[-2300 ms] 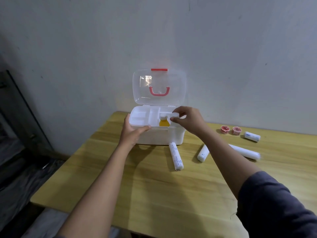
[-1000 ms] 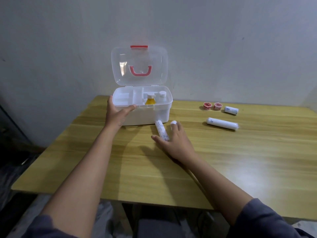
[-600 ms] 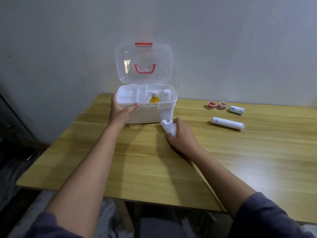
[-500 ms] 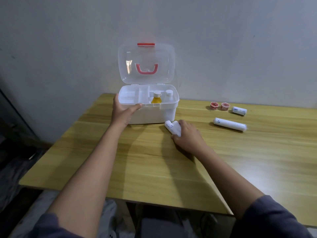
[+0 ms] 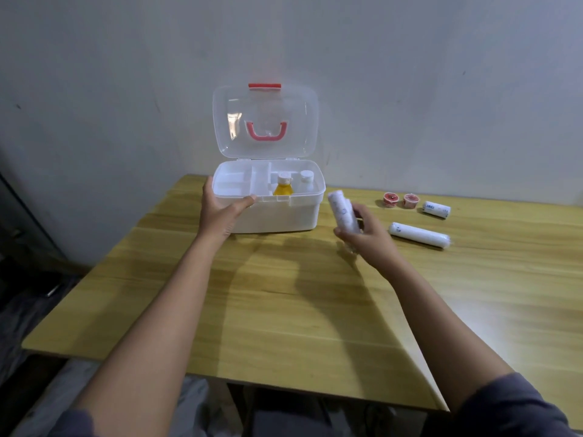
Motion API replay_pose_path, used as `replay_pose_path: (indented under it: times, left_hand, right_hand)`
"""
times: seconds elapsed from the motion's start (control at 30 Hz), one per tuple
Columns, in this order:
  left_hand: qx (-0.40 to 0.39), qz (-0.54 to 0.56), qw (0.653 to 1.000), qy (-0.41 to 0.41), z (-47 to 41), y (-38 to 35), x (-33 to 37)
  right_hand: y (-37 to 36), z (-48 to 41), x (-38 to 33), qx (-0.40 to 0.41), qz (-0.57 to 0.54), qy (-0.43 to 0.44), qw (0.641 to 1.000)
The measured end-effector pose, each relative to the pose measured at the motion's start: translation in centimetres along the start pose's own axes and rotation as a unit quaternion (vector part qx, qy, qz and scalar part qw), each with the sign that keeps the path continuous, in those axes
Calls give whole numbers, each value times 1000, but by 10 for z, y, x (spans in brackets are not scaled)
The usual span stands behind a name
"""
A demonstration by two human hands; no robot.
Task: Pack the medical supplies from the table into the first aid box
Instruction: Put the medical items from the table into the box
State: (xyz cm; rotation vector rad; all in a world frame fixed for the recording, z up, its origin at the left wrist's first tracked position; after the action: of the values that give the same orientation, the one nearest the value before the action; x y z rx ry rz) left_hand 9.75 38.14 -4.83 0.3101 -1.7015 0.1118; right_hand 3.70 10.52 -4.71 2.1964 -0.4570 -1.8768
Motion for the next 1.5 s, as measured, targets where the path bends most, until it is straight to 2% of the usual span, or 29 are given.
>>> replay_pose_path:
  times: [0.2,0.37,0.73,0.93,1.13,1.33,1.5]
  left_hand:
    - [10,18,1000,7,2,-2,-2]
    - [10,29,999,24,2,-3,-2]
    - [10,28,1000,8,3,-3,4]
    - [6,36,999,17,1,-3,1]
    - [3,34,999,20,3,-3,2]
    - [1,38,999,16,2,-4,2]
    - [4,38,999,12,2,-4,1]
  right_hand:
    - [30,-36,-38,47,-177,82,980]
    - [28,-89,-73,39,-229,125,965]
    - [-19,-124,-54,-47,-135,132,981]
    - [-24,-127,-41,-38,-103,131,985]
    - [-24,-130,-37,-39,-130,118,984]
    - [-20,-132,-41,-12,-86,139,986]
    - [-27,-135,-40,-39,-22,145,988]
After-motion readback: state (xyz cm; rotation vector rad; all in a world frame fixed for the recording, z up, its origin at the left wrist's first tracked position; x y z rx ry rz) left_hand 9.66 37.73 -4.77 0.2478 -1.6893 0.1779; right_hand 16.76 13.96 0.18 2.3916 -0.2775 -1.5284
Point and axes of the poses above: each hand's wrist, its own z-axis away from the middle knuckle, its own y-axis out of the back of the hand, x = y × z, the point moved 7 cm from there along -z, towards the middle knuckle, and after that the axes turned 1 degree about -x, right-handed, at the moved point
